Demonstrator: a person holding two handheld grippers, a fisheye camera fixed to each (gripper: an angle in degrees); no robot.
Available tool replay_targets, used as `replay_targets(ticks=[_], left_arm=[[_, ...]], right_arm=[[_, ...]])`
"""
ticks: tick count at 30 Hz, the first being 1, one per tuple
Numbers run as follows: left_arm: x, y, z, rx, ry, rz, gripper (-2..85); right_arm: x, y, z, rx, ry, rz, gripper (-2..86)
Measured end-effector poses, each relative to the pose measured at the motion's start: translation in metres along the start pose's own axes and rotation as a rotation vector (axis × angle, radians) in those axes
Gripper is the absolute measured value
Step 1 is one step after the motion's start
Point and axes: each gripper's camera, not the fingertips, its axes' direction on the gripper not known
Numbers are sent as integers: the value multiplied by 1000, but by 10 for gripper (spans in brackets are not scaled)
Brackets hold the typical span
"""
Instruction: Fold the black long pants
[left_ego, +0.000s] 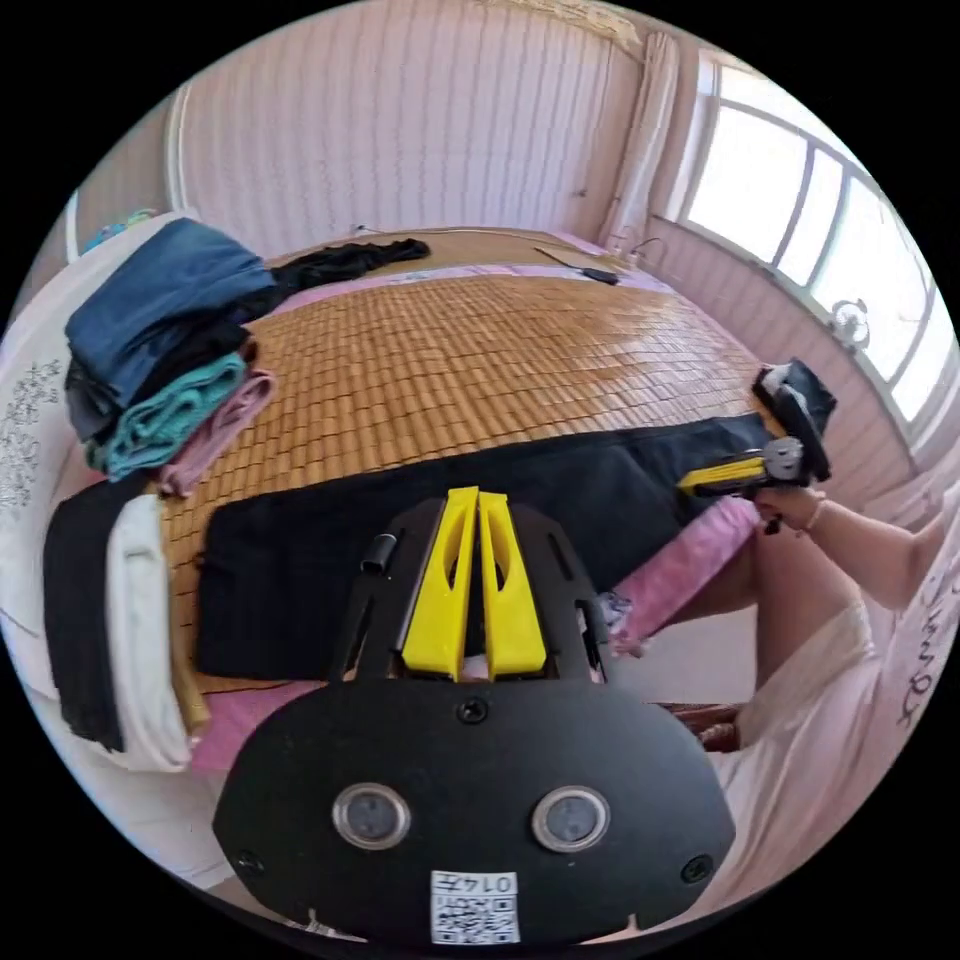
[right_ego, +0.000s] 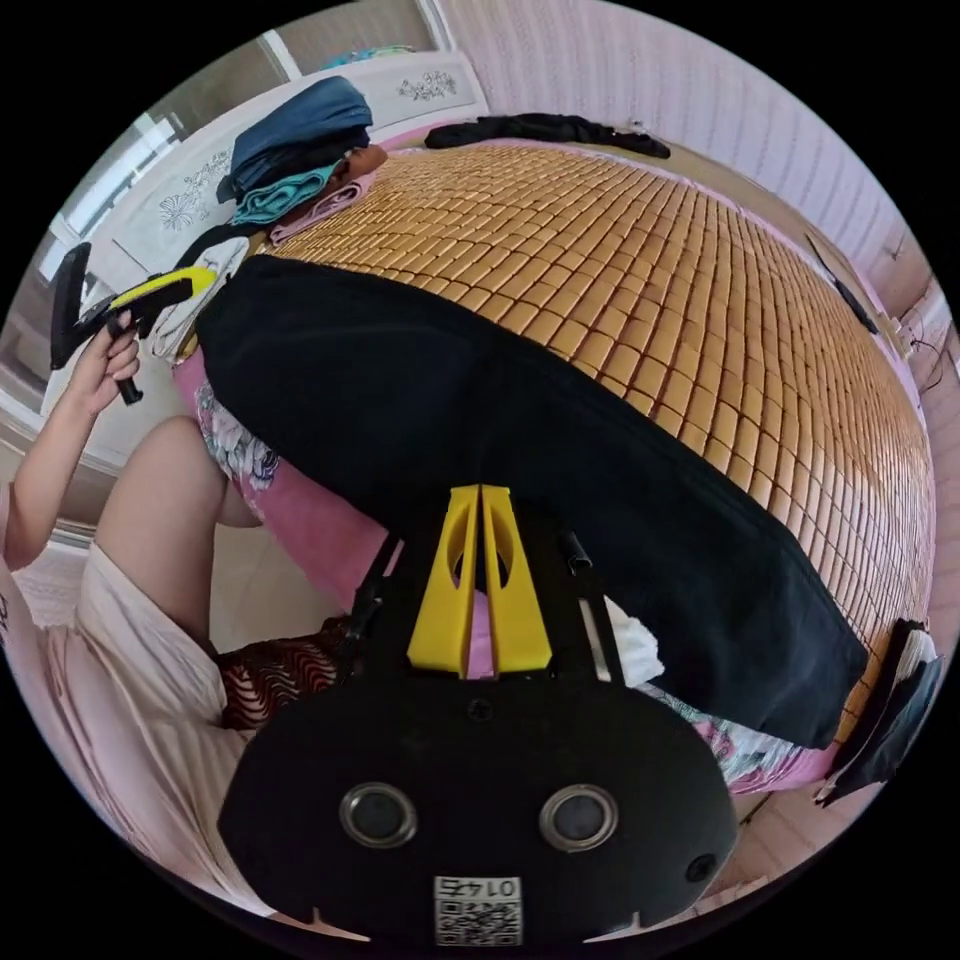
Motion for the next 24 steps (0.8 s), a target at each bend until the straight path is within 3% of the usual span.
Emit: replay_targets(ticks=[2, 4, 9, 12, 14, 20, 24], left_arm=[[62, 2, 33, 9, 125, 16, -10], [117, 1, 64, 3, 130, 24, -10], [239, 9, 143, -214, -133, 233, -10], [272, 37, 146, -77, -253, 277, -10], [278, 47, 147, -32, -251, 240, -10], [282, 42, 151, -65, -98, 129, -10], [309, 44, 158, -105, -115, 299, -9]], right_arm=[[-7, -12, -1, -57, 9, -26, -5], [-16, -31, -4, -156, 13, -111, -5], [-30, -95, -25, -40, 56, -107, -4], [-25, -123, 21, -124, 59, -3, -4], [-17, -126, 15, -44, 22, 70, -4], [-4, -147, 2, -38, -27, 116, -7], [8, -156, -9, -31, -71, 128, -8]])
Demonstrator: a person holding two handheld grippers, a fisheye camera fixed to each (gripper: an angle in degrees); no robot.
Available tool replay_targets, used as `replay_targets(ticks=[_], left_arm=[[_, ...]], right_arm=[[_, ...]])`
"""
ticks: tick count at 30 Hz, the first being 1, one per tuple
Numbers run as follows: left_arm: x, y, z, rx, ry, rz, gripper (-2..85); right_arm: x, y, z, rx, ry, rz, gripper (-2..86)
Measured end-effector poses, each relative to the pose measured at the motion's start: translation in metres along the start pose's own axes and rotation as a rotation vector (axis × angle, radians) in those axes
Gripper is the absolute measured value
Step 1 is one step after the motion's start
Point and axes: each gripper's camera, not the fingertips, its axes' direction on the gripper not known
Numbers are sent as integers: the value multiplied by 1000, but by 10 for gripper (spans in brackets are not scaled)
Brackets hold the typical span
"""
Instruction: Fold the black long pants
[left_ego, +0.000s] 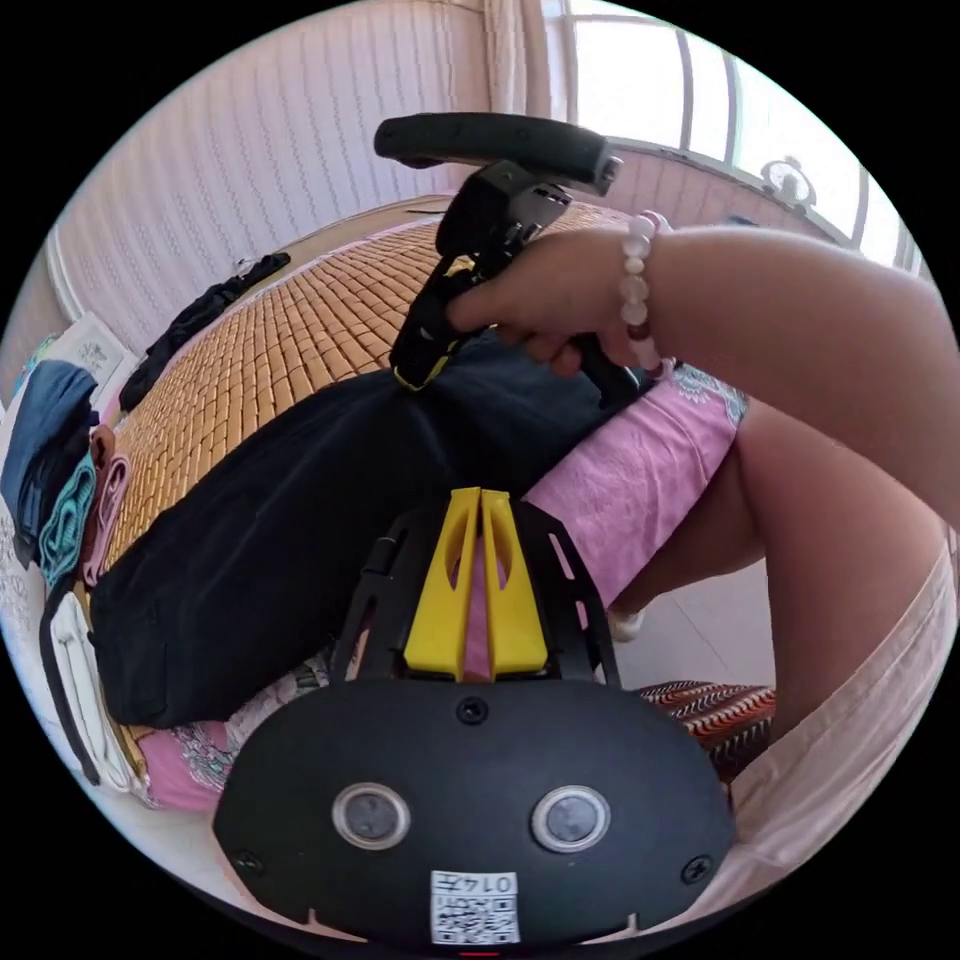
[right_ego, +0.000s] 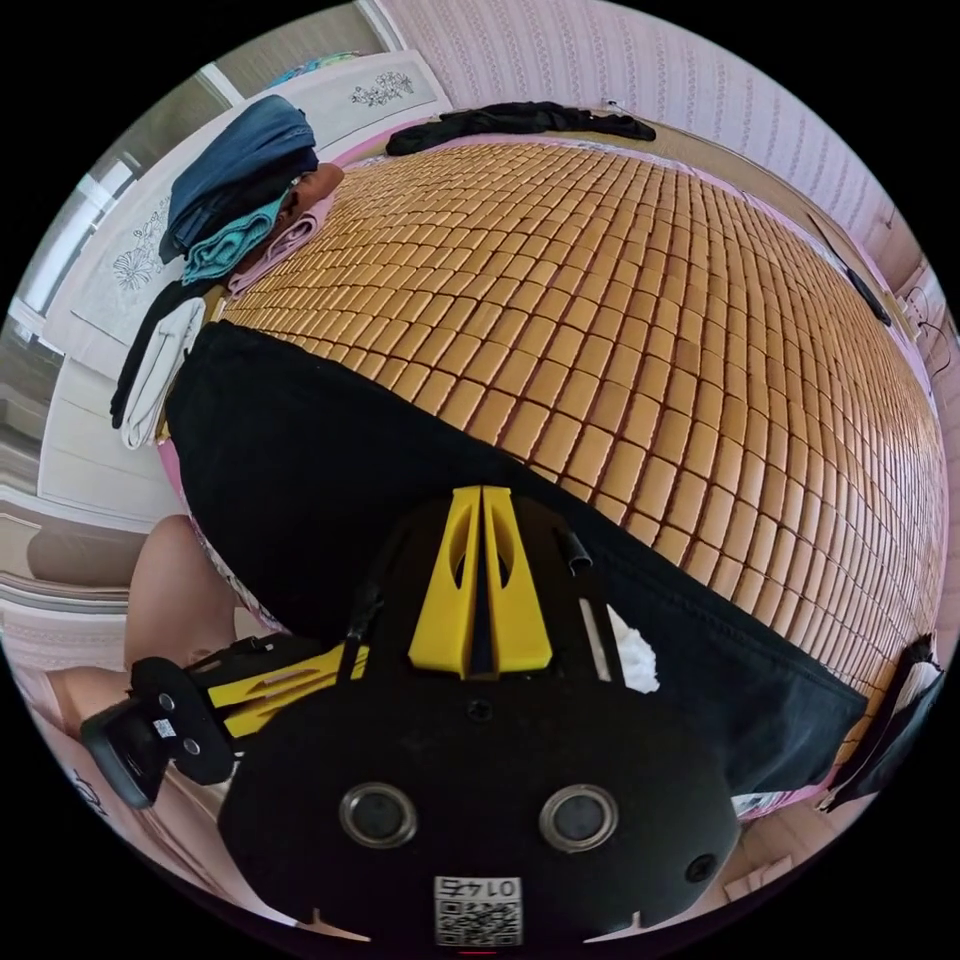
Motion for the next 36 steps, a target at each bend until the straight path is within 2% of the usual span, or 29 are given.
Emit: replay_targets(ticks=[5, 8, 10, 13, 16, 20, 23, 24, 26, 29, 36], left_arm=[[6, -10, 10, -35, 77, -34, -8], [31, -22, 13, -75, -3, 40, -8], [44, -32, 15, -114, -45, 83, -8], [60, -51, 19, -210, -80, 132, -8], [71, -64, 23, -259, -100, 171, -8], [60, -75, 24, -289, -18, 95, -7], [51, -84, 23, -319, 24, 6, -8], [51, -86, 21, -323, 18, -16, -8], [50, -88, 14, -311, 8, -55, -9], [45, -86, -7, -268, 20, -123, -9], [11, -68, -90, -101, 1, -255, 18]], right_arm=[[-6, -4, -13, 57, 60, -13, -8], [-10, -11, -24, 69, 112, -16, -8], [0, -19, -35, 51, 70, -1, -7], [30, -11, -76, -29, -158, 10, -5], [70, 57, -146, 190, -233, 104, -1], [165, 176, -219, 362, -158, 403, 16], [238, 256, -260, 526, -113, 672, 64], [270, 286, -266, 602, -178, 833, 83], [311, 314, -269, 649, -241, 944, 94], [351, 334, -273, 691, -123, 1062, 108], [390, 273, -261, 517, 91, 917, 125]])
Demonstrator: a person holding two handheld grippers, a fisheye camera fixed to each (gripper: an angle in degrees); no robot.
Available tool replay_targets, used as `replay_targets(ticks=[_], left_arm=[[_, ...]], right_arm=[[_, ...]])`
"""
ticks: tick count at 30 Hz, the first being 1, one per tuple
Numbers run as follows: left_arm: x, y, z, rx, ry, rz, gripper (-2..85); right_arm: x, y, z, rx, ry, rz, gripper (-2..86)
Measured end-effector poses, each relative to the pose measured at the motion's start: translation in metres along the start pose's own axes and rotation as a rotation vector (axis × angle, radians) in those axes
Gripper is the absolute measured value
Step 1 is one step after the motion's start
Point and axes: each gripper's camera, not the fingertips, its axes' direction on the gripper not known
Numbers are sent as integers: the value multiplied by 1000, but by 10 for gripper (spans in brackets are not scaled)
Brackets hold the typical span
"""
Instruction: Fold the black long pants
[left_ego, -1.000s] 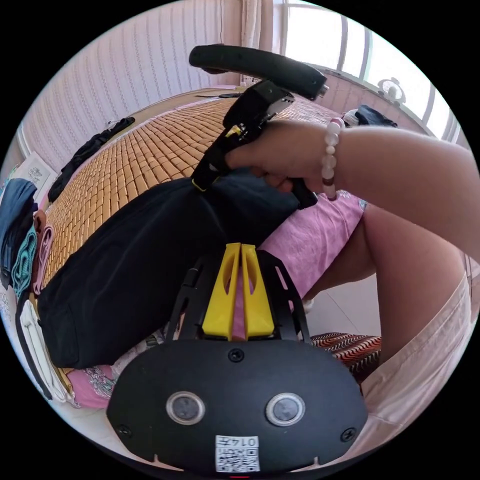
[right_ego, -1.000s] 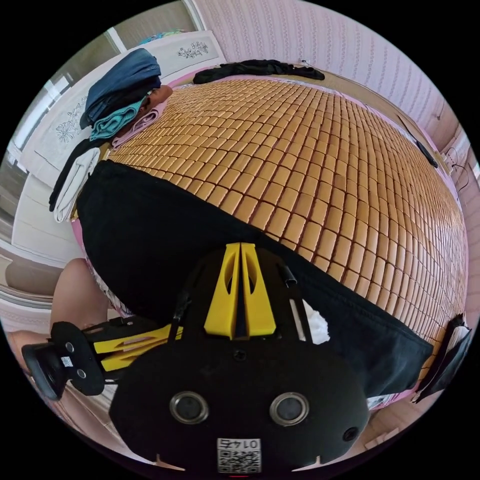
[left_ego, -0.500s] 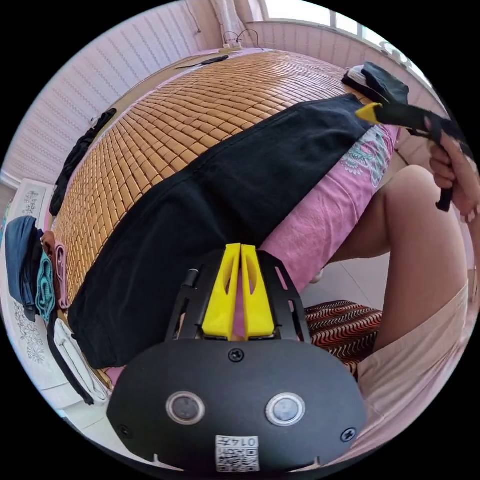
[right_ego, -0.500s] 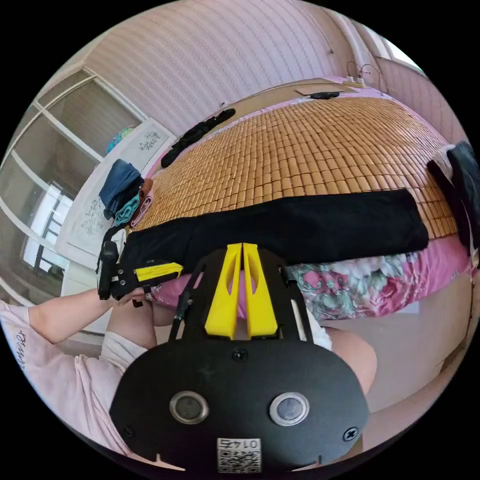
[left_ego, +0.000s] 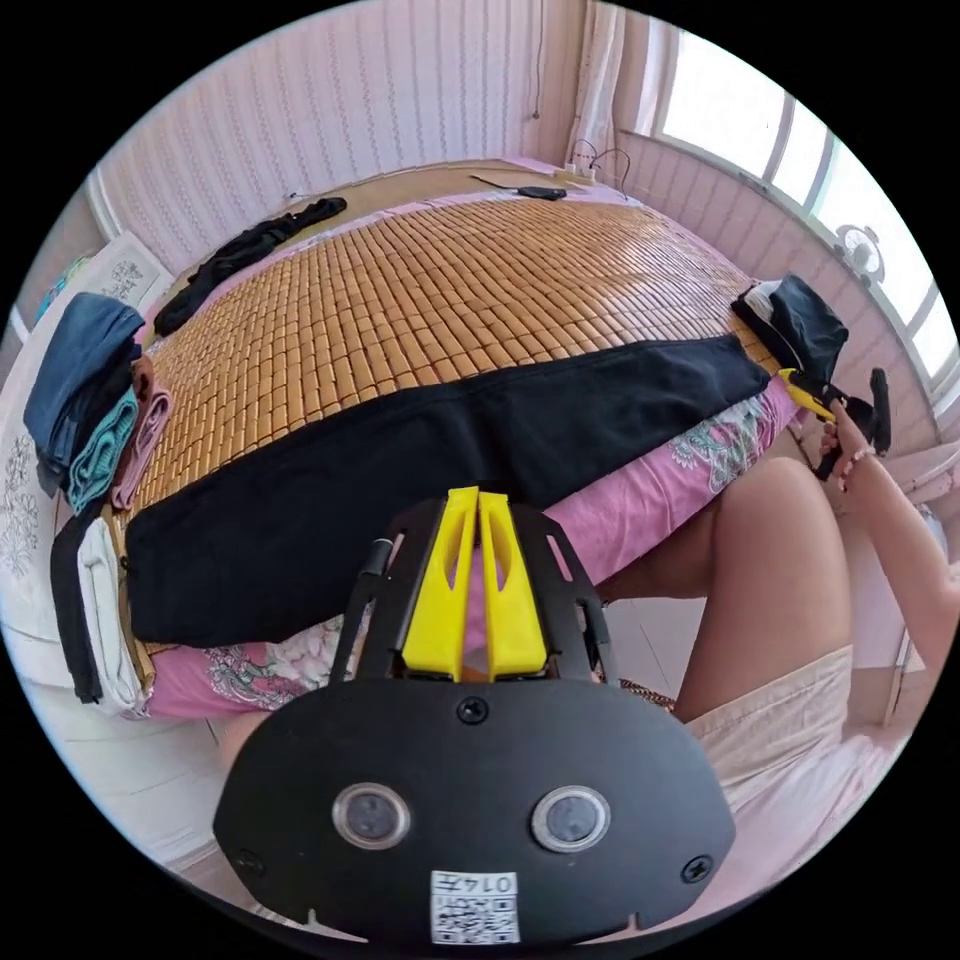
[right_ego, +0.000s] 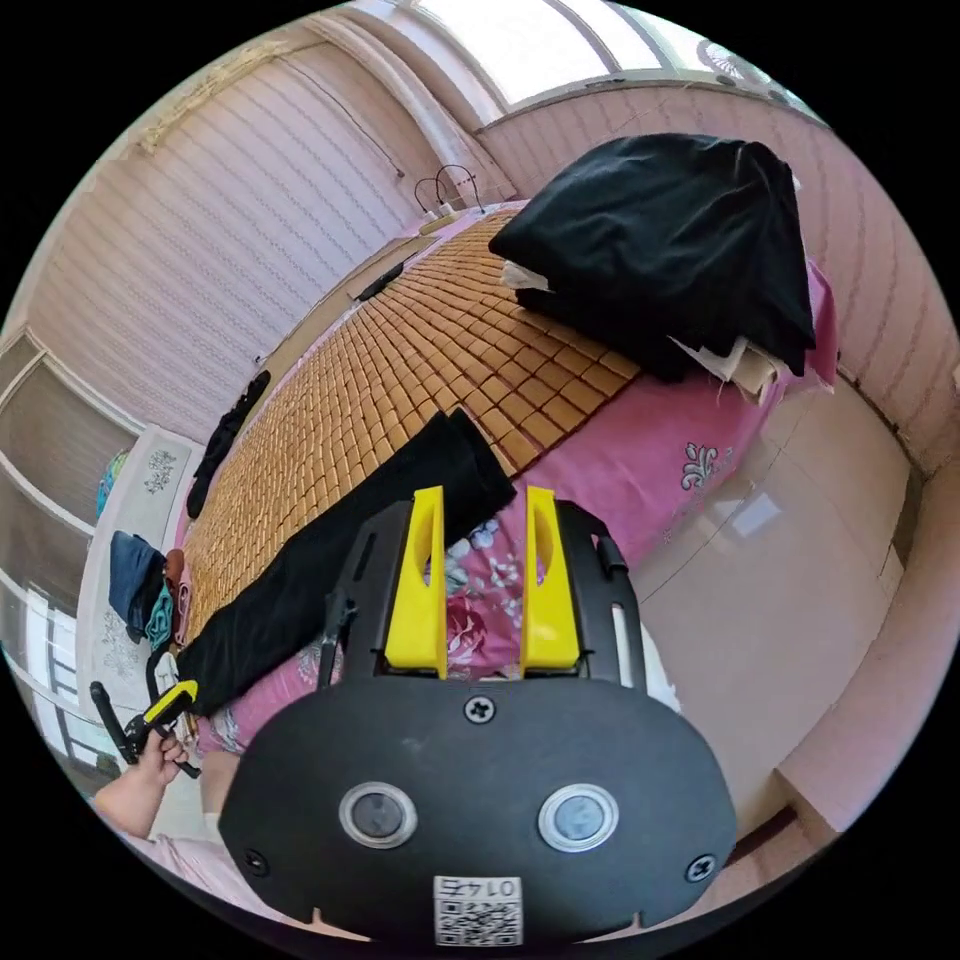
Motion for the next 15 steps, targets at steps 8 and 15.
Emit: replay_targets(ticks=[8, 15], left_arm=[[-35, 33, -47, 10, 19, -94, 74], [-58, 42, -82, 117, 221, -125, 106]], right_arm=[[-9, 4, 35, -131, 87, -101, 74], [-1, 33, -28, -40, -173, -157, 37]])
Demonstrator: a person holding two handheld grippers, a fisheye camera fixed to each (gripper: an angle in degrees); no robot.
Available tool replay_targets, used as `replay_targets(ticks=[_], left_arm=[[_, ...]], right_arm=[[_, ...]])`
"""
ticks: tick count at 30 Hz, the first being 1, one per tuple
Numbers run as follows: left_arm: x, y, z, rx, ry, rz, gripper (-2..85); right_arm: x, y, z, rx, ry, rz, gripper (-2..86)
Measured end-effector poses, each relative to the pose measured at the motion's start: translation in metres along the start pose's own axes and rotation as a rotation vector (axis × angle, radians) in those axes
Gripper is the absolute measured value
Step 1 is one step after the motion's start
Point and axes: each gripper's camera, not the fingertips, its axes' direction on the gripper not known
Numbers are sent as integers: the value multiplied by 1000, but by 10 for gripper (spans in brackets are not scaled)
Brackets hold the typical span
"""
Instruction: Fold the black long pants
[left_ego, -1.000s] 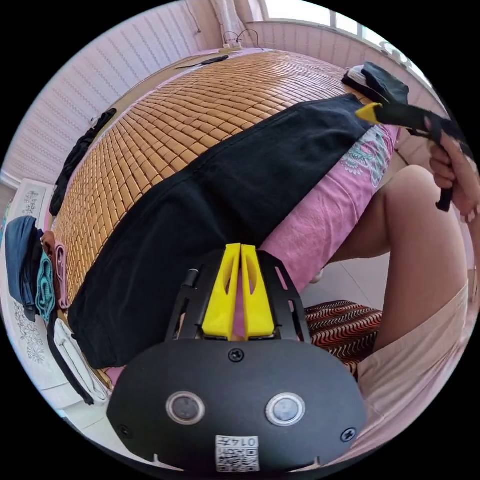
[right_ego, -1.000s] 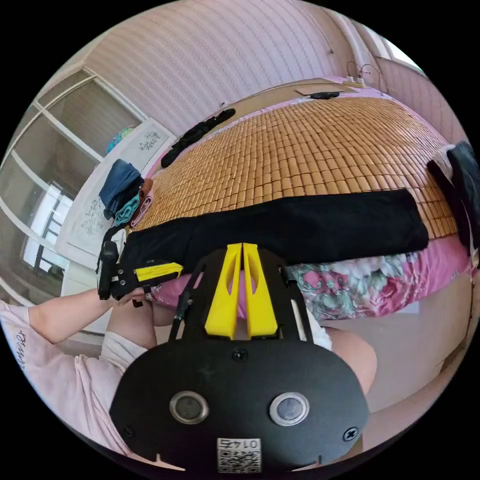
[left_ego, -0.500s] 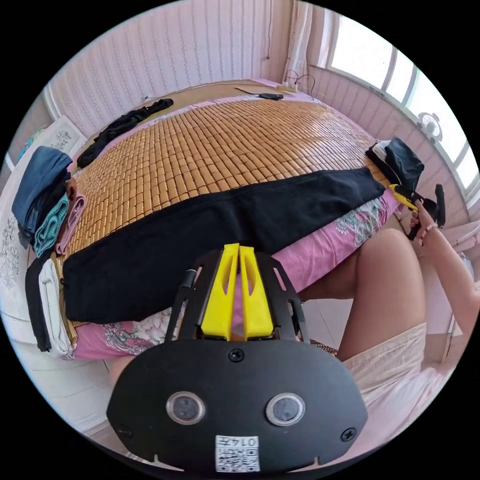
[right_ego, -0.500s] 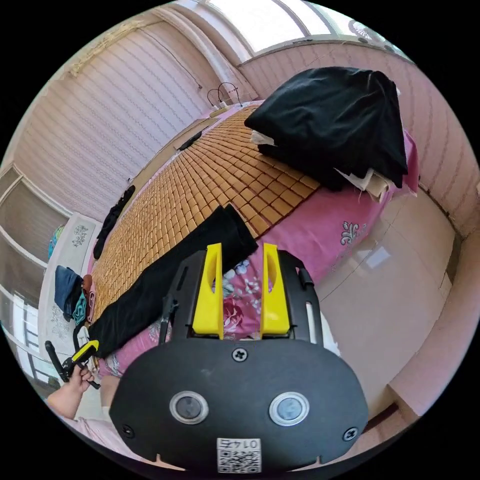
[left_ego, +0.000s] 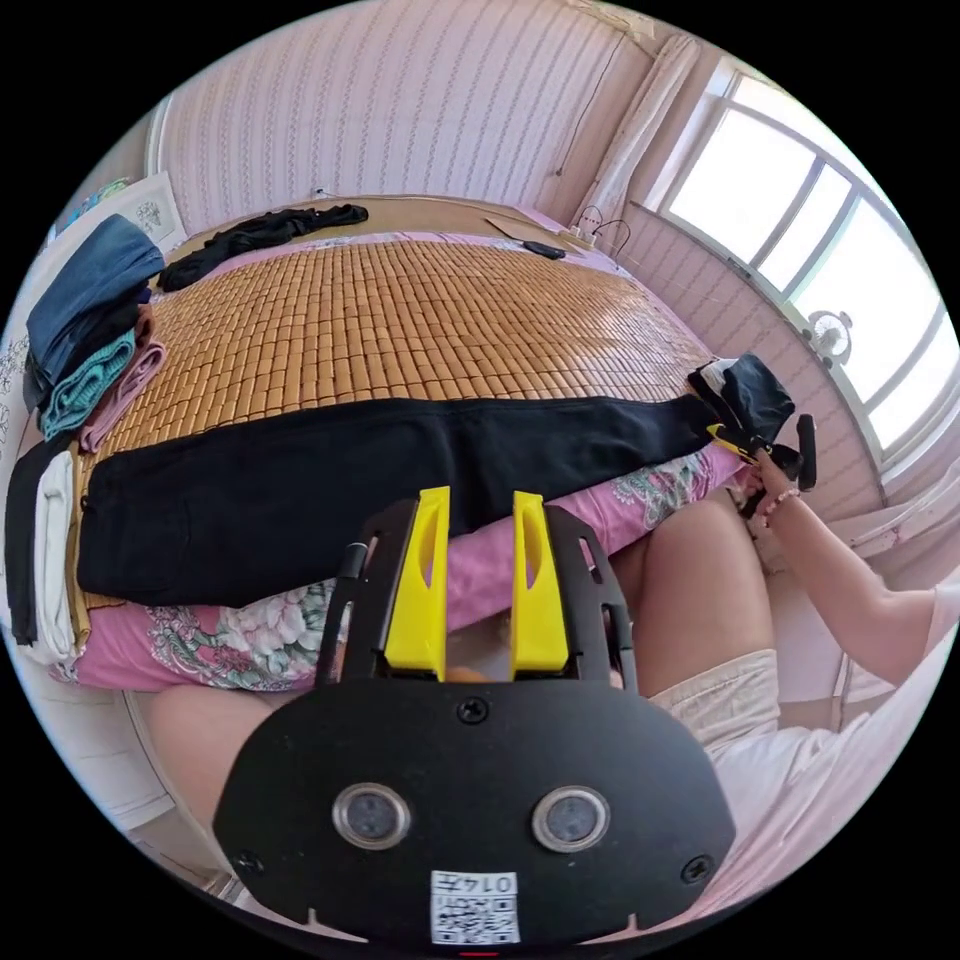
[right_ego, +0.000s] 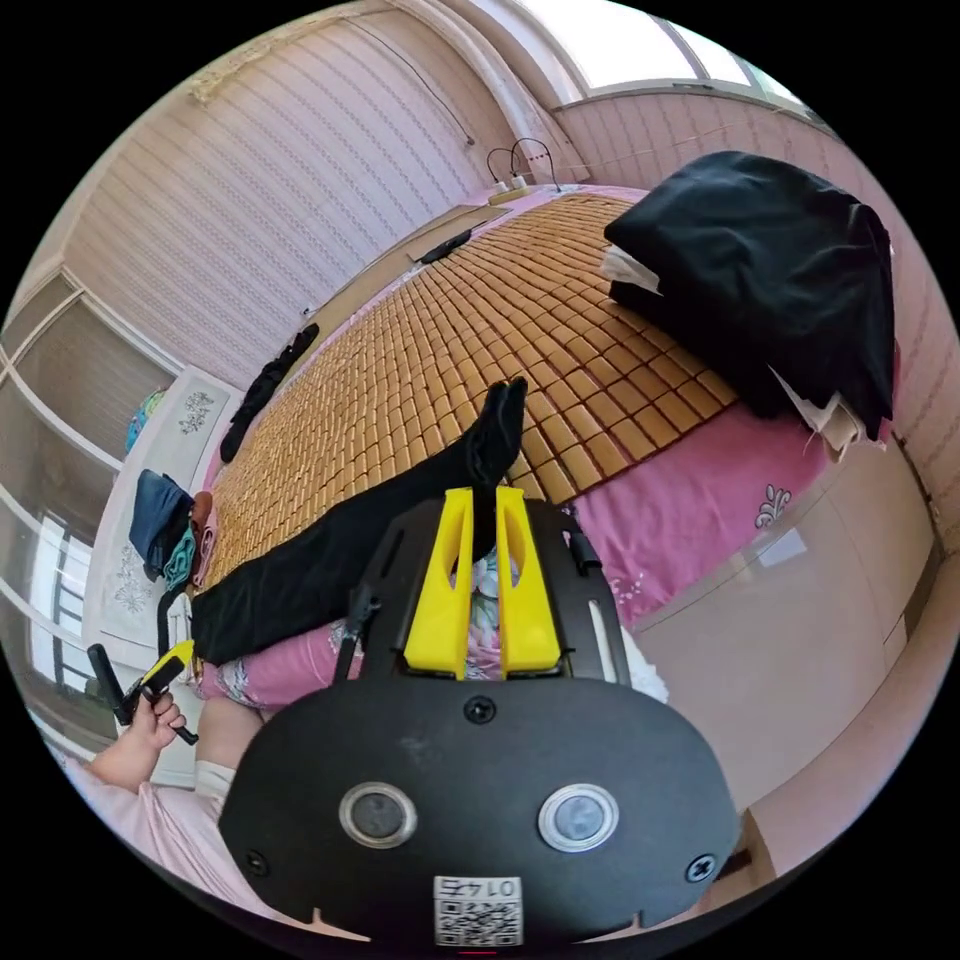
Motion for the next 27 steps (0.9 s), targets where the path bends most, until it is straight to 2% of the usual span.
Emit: replay_targets(ticks=[3, 5, 9, 13, 17, 20, 24, 27], left_arm=[[2, -2, -19, 49, 119, 37, 120], [10, 0, -36, 105, 133, 102, 127], [35, 3, -71, 205, 68, 278, 135], [40, 1, -97, 284, 26, 339, 136], [9, 1, -136, 353, -11, 300, 111], [-41, 10, -158, 352, -102, 154, 42], [-126, 30, -187, 370, 58, -10, 8], [-163, 41, -210, 386, -18, -27, 1]], right_arm=[[-29, 11, -28, 24, -132, -93, 33], [-55, 18, -39, 18, -225, -148, 32], [-144, 50, -51, -3, -451, -292, 30], [-218, 93, -38, -80, -670, -346, 30], [-281, 145, -4, -220, -733, -409, 30], [-301, 174, 14, -260, -718, -423, 31], [-322, 204, 49, -340, -752, -428, 32], [-357, 225, 70, -371, -732, -513, 33]])
